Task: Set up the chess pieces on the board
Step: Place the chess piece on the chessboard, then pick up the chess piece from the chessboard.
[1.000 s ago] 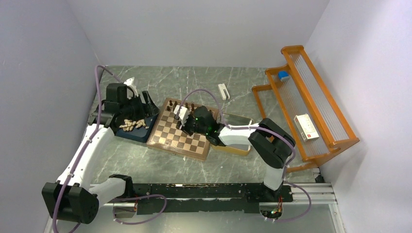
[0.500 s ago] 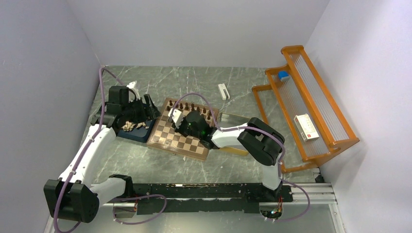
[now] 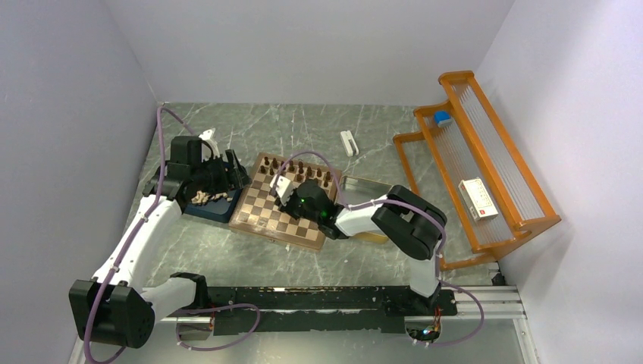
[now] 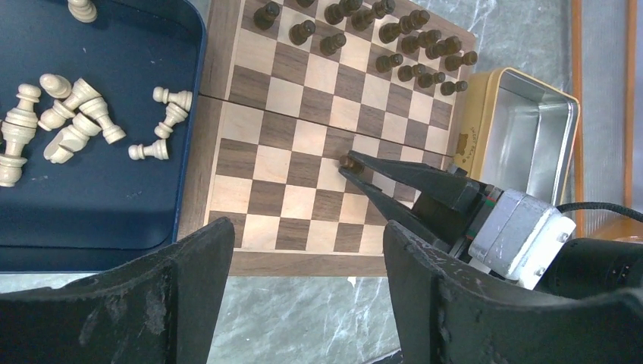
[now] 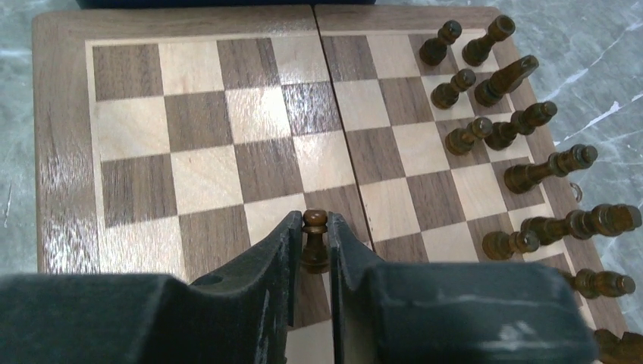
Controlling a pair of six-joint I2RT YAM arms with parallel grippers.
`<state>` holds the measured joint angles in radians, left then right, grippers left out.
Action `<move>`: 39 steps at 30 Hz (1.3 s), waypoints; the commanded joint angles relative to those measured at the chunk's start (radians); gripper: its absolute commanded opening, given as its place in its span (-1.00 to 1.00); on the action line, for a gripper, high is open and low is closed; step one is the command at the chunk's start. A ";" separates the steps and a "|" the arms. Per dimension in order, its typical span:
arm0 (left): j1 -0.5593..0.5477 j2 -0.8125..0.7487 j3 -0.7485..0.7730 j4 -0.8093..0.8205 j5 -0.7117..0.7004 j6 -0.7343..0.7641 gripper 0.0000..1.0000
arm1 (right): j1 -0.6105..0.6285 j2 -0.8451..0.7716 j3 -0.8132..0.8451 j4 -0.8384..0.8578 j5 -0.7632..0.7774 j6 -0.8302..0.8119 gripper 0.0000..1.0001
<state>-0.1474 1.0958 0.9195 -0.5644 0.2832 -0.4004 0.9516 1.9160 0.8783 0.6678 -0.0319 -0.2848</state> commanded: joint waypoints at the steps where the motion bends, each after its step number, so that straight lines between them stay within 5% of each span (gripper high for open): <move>1: 0.009 -0.026 -0.014 0.029 0.035 0.022 0.52 | 0.005 -0.051 -0.049 0.041 0.021 0.020 -0.48; 11: 0.007 -0.012 -0.023 0.023 0.064 0.066 0.52 | 0.003 -0.165 -0.114 0.007 0.057 -0.018 -0.22; 23: -0.040 0.079 0.033 0.013 0.013 0.077 0.41 | 0.003 -0.417 -0.090 -0.233 0.029 0.079 0.01; 39: 0.007 0.081 -0.009 0.062 0.092 -0.004 0.46 | -0.001 -0.201 0.073 -0.448 -0.088 -0.045 0.11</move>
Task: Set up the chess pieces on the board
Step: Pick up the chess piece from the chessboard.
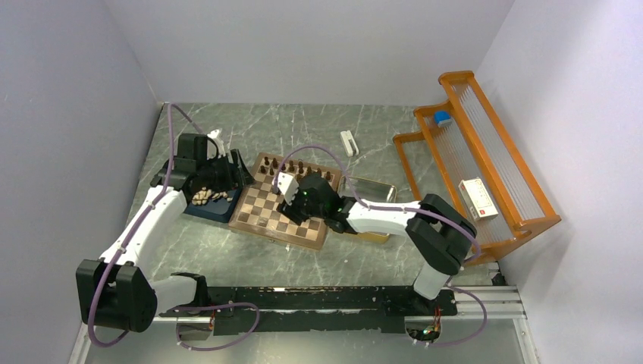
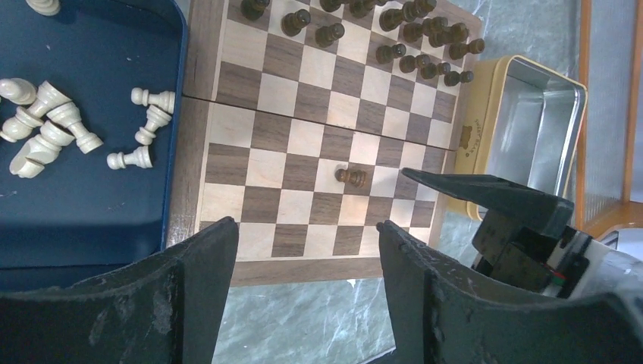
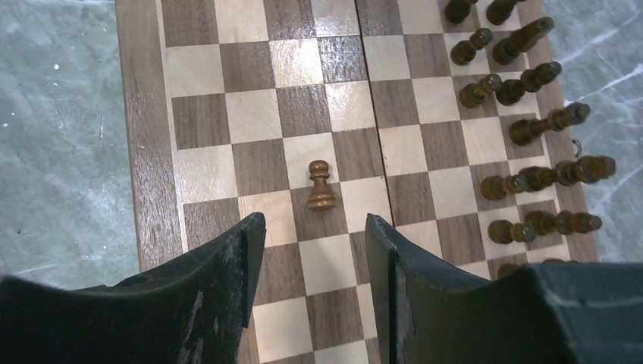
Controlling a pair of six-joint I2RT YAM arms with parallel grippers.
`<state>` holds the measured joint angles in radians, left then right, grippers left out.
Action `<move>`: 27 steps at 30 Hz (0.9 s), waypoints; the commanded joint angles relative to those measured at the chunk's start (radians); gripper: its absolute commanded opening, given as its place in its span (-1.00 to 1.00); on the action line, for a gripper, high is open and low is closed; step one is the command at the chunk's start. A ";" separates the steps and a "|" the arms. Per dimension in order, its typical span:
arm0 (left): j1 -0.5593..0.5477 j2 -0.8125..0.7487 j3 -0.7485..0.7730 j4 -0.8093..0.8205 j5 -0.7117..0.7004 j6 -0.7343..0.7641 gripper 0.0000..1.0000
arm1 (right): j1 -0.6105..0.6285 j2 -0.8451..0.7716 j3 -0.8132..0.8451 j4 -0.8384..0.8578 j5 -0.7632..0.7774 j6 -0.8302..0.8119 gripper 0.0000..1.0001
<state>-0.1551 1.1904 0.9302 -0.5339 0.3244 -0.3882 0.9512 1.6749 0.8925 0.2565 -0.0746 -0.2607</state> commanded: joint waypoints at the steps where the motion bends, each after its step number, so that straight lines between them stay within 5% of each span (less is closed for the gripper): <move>1: 0.015 -0.017 -0.026 0.032 0.055 -0.017 0.46 | -0.004 0.053 0.069 -0.035 -0.055 -0.075 0.11; 15: 0.015 -0.058 -0.093 0.059 0.116 -0.004 0.45 | -0.053 0.174 0.112 -0.023 -0.106 -0.108 0.04; 27: 0.015 -0.040 -0.115 0.062 0.156 0.012 0.43 | -0.058 0.189 0.069 0.019 -0.140 -0.118 -0.35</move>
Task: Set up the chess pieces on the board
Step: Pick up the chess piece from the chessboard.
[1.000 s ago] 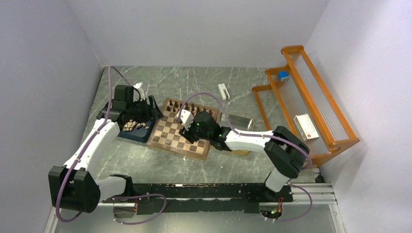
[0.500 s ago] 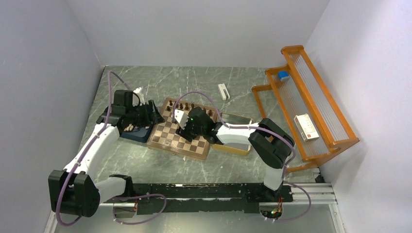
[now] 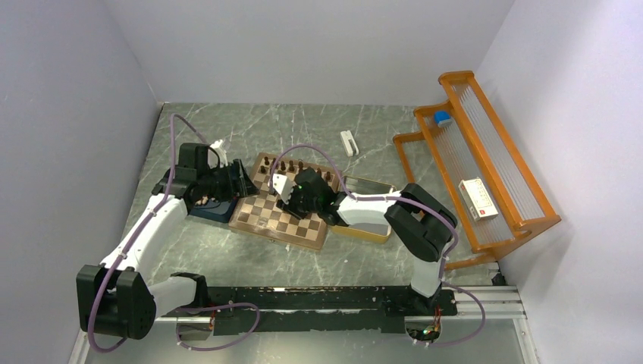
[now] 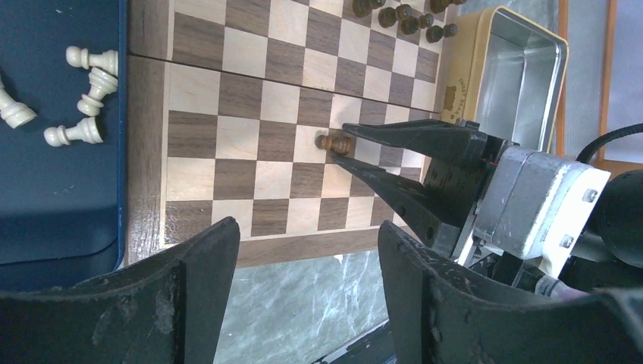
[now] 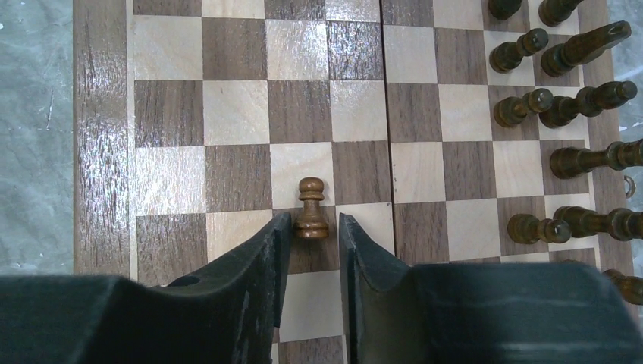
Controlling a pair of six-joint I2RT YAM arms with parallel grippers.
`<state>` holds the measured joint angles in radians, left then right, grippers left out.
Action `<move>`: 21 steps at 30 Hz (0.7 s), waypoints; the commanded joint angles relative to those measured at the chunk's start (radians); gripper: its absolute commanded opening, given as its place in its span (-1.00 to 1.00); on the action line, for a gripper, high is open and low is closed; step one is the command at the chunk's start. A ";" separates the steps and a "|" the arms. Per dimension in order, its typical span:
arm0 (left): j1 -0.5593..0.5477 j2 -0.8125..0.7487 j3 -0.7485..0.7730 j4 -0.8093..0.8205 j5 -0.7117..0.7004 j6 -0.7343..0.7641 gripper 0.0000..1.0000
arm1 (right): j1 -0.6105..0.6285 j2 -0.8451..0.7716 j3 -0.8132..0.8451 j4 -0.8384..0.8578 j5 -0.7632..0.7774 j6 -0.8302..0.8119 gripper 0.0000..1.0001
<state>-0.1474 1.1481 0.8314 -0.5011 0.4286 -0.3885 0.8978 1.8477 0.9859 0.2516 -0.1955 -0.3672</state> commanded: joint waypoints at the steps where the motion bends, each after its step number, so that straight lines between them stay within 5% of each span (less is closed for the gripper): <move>1: 0.008 0.005 -0.018 0.032 0.059 0.007 0.43 | -0.005 0.017 -0.021 0.020 -0.022 -0.012 -0.41; 8: 0.008 0.050 -0.020 0.068 0.125 -0.004 0.38 | -0.005 -0.001 -0.021 0.032 -0.013 -0.004 -0.76; 21: 0.008 0.051 0.011 0.116 0.319 -0.103 0.40 | -0.005 -0.274 -0.162 0.212 -0.042 0.093 -0.78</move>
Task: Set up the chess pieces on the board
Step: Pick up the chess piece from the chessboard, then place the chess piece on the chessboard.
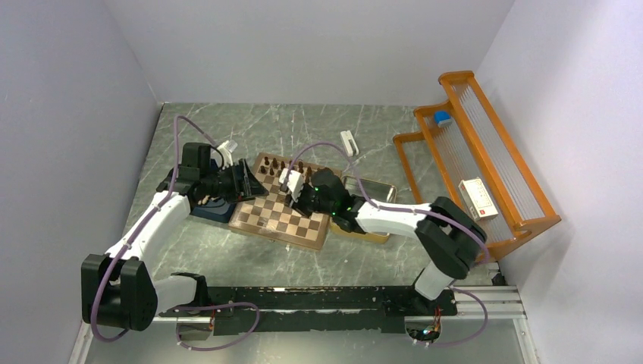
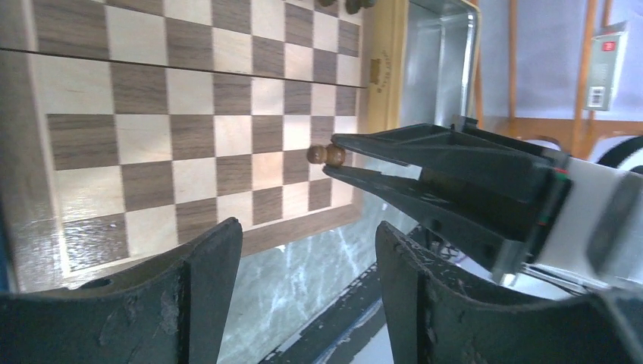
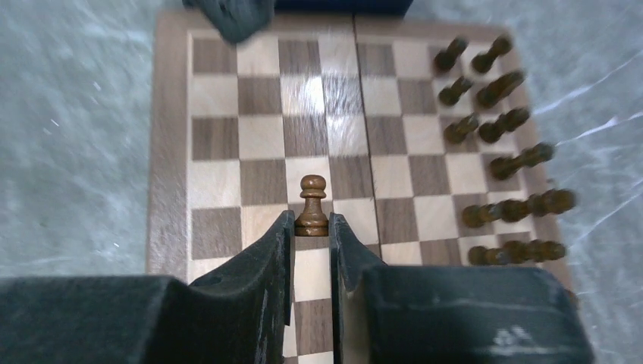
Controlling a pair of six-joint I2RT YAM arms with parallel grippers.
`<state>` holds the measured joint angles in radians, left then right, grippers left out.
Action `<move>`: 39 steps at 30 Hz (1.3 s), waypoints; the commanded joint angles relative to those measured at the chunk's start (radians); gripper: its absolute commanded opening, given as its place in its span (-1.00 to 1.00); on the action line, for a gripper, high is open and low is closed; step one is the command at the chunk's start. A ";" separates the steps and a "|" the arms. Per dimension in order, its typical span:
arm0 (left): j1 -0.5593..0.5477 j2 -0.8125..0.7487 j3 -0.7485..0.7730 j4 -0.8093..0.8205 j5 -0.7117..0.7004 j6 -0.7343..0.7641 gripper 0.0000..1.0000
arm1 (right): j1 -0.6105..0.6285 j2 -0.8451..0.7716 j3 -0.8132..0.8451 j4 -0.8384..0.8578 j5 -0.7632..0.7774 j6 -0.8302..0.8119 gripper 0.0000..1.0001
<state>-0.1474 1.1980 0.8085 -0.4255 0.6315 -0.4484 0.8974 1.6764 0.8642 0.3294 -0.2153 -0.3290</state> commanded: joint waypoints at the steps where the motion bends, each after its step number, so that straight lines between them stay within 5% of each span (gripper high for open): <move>1: 0.008 0.002 0.043 0.040 0.130 -0.046 0.42 | -0.005 -0.124 -0.051 0.151 -0.029 0.065 -0.78; 21: 0.008 -0.010 -0.090 0.343 0.309 -0.319 -0.07 | 0.001 -0.232 -0.075 0.211 -0.107 0.131 -0.78; 39: -0.018 0.009 -0.130 0.465 0.352 -0.429 -0.15 | 0.004 -0.244 -0.075 0.194 -0.110 0.123 -0.77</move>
<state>-0.1547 1.1988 0.6868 -0.0048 0.9485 -0.8551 0.8986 1.4548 0.7944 0.5041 -0.3122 -0.2054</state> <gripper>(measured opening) 0.441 0.210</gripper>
